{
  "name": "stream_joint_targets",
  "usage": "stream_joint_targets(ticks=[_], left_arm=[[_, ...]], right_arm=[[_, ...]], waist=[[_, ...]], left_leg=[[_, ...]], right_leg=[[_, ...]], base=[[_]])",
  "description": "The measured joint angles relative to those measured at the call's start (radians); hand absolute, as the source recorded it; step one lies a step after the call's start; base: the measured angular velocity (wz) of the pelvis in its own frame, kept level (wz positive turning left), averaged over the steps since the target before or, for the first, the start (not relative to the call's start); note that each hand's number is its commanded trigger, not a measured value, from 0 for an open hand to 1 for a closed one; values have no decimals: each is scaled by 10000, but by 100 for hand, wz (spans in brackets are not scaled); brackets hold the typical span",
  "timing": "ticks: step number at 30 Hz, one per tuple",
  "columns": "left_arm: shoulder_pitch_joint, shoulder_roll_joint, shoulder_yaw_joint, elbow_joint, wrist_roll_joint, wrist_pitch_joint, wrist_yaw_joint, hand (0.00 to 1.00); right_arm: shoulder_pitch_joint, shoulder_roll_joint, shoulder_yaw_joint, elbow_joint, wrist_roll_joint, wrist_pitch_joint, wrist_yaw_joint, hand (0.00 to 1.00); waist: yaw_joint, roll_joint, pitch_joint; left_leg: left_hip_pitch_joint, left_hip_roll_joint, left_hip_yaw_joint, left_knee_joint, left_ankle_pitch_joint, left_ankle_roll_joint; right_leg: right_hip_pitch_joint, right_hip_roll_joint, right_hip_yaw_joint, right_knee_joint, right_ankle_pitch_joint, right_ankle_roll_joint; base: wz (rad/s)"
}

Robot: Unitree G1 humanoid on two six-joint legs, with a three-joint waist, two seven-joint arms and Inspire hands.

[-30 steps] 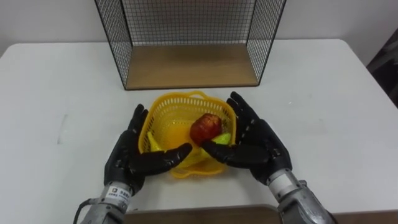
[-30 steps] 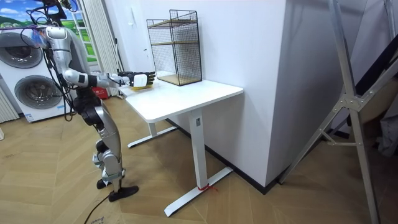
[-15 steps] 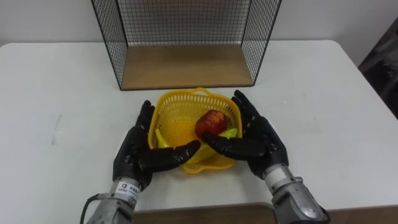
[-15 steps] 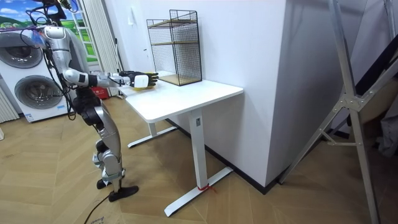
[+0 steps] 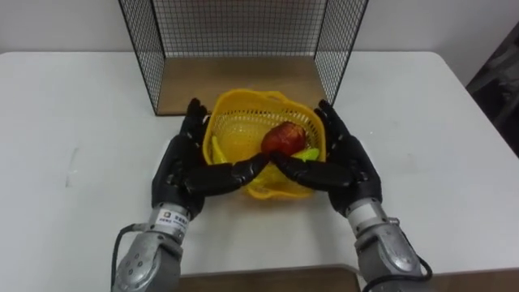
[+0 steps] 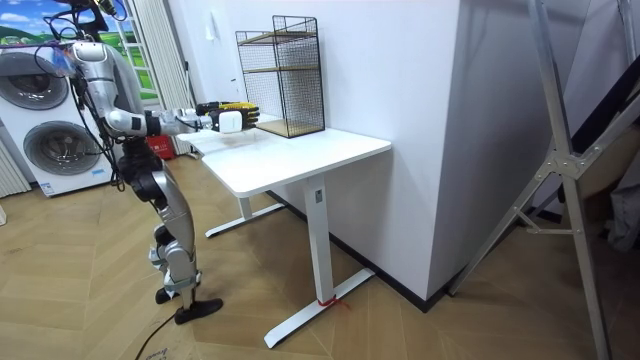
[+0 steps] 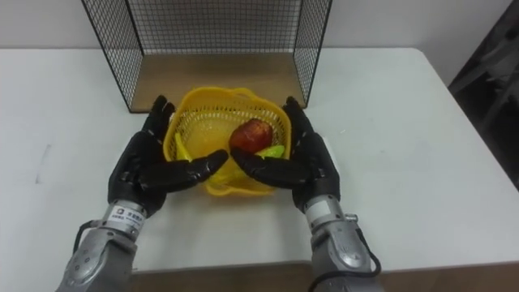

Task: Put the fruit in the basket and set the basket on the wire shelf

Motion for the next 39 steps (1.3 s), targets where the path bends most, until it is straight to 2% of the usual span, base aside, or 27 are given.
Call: stream_joint_targets(ticks=[7,9,15,28,31,34,35,37,39], left_arm=[[-441,31,323,-389,-26,5,11,0],[-776,6,440,-395,-19,5,73,0],[-1281,-5,597,-867,-12,23,99,0],[-1359,-80,670,-1064,-12,53,92,0],[-1357,-132,662,-1094,155,56,92,0],[-1375,-224,702,-1187,258,56,95,0],[-1373,-218,730,-1196,251,56,92,0],[-1371,-214,755,-1195,261,52,88,0],[-1363,-218,752,-1078,238,28,75,0]], right_arm=[[-238,-113,-99,-717,-6,-9,-231,0],[-364,-165,-118,-761,-4,-4,-322,0],[-839,-180,-253,-1103,-1,9,-600,0],[-1108,-152,-252,-1263,-21,15,-697,0],[-1108,-37,-265,-1263,-505,16,-697,0],[-1109,-29,-193,-1263,-783,17,-698,0],[-1099,-68,-202,-1263,-768,17,-698,0],[-1095,-63,-208,-1225,-768,16,-697,0],[-1098,31,-207,-927,-748,3,-667,0]], waist=[[-35,169,-35],[-28,210,-36],[-13,247,-44],[3,255,-57],[35,234,-60],[93,154,-72],[172,126,-76],[285,98,-63],[443,1,-43]], left_leg=[[15,58,31,2,-1,0],[2,60,30,38,0,-1],[22,62,44,39,0,-1],[114,63,149,95,2,-3],[149,72,208,129,1,-2],[-16,95,219,463,-51,-53],[-142,126,224,820,-188,-96],[-458,242,215,1820,-487,-203],[-1132,413,241,3906,-635,-314]], right_leg=[[-33,16,39,9,1,-1],[-33,10,37,25,2,-4],[10,14,62,33,3,-5],[32,3,124,87,7,-12],[7,3,139,196,-5,-21],[-103,-2,140,364,-59,-66],[-214,-2,147,652,-194,-114],[-302,23,132,1153,-479,-194],[-372,43,176,1792,-1119,-404]], base=[[-1],[0],[0],[-1],[-6],[-2],[-6],[-2],[0]])
